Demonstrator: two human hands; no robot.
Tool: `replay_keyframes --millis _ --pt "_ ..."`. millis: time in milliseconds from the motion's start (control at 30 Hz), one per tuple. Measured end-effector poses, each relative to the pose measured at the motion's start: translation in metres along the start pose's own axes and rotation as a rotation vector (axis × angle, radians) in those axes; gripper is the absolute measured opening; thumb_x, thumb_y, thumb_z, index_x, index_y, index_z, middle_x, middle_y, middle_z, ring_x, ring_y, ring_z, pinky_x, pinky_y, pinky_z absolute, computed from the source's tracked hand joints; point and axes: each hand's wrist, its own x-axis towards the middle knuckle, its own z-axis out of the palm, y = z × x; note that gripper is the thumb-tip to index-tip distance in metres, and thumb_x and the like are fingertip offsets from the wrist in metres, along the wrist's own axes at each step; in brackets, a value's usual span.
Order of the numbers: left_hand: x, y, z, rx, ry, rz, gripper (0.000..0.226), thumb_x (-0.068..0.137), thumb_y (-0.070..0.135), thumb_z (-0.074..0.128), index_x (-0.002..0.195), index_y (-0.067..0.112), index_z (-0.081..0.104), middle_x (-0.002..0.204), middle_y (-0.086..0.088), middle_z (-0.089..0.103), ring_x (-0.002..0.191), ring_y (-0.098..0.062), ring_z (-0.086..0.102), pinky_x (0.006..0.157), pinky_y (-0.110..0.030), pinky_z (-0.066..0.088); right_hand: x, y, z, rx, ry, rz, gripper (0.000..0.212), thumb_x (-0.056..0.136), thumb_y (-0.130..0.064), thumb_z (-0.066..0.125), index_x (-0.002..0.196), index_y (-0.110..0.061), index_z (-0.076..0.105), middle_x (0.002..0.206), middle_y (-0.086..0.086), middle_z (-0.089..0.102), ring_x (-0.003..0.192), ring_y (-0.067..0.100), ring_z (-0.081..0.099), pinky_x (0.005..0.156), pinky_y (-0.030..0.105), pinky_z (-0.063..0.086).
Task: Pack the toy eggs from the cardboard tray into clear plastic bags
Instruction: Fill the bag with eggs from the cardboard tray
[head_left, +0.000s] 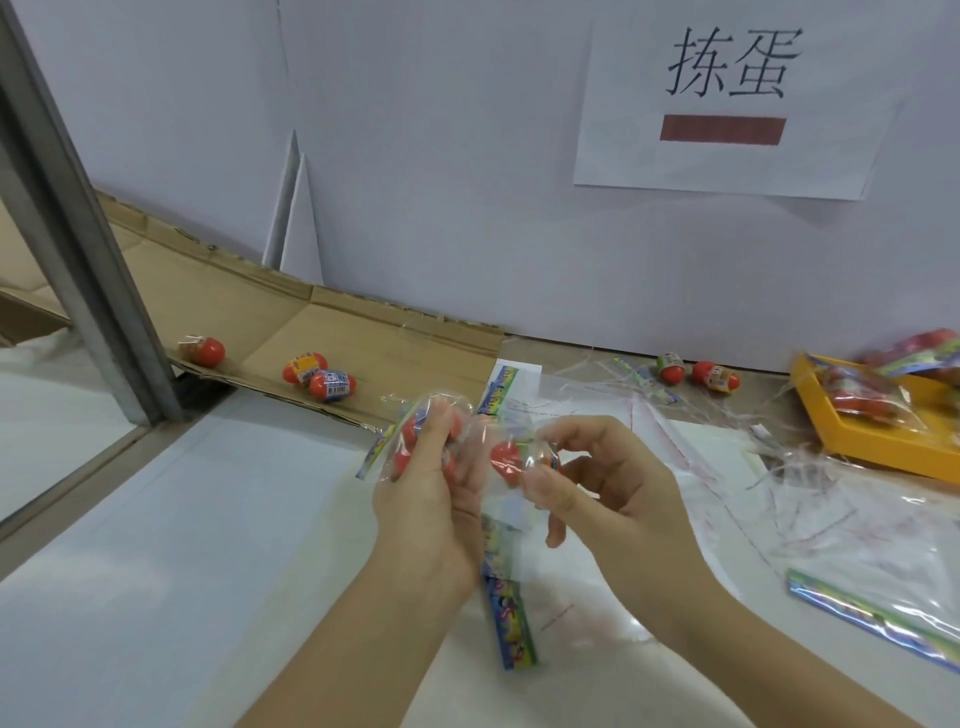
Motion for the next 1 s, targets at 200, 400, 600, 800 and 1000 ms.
replay_keyframes --millis 200,400,600,800,1000 --pt "0.004 0.001 -0.004 -0.082 0.053 0.01 0.012 0.088 0.016 0.07 0.096 0.01 0.063 0.083 -0.008 0.071 0.073 -0.019 0.071 0.061 -0.031 0.061 -0.003 0.003 -0.003 0.201 0.038 0.049 0.025 0.073 -0.027 0.075 0.089 -0.018 0.058 0.074 0.001 0.064 0.051 0.02 0.056 0.042 0.028 0.045" --pt "0.001 0.001 0.0 -0.064 0.078 0.031 0.029 0.087 0.018 0.071 0.112 0.006 0.064 0.099 -0.014 0.071 0.093 -0.026 0.07 0.079 -0.04 0.06 -0.002 0.001 -0.006 0.2 -0.115 0.197 0.017 0.077 -0.029 0.064 0.09 -0.022 0.056 0.085 0.016 0.069 0.046 0.024 0.056 0.038 0.028 0.041" --pt "-0.004 0.0 0.003 -0.055 -0.026 0.061 0.02 0.076 0.023 0.072 0.091 0.01 0.069 0.07 -0.002 0.071 0.061 -0.014 0.07 0.056 -0.029 0.06 0.0 0.0 -0.007 0.104 -0.096 0.247 0.029 0.077 -0.047 0.071 0.094 -0.03 0.055 0.099 0.004 0.073 0.051 0.028 0.065 0.033 0.024 0.036" --pt "-0.01 -0.001 0.008 -0.076 -0.072 0.067 0.043 0.066 0.019 0.074 0.106 0.007 0.066 0.074 -0.004 0.071 0.063 -0.016 0.068 0.071 -0.031 0.06 0.002 0.002 -0.007 0.017 -0.015 0.218 0.029 0.064 -0.046 0.07 0.084 -0.031 0.054 0.069 0.004 0.07 0.04 0.027 0.059 0.031 0.022 0.029" --pt "-0.023 -0.011 0.013 -0.045 -0.029 -0.091 0.018 0.071 0.021 0.077 0.086 0.012 0.074 0.1 -0.02 0.073 0.083 -0.03 0.069 0.081 -0.045 0.053 -0.004 0.01 -0.005 -0.272 0.05 -0.026 0.033 0.067 -0.055 0.079 0.079 -0.033 0.057 0.063 -0.003 0.063 0.046 0.021 0.038 0.044 0.03 0.038"
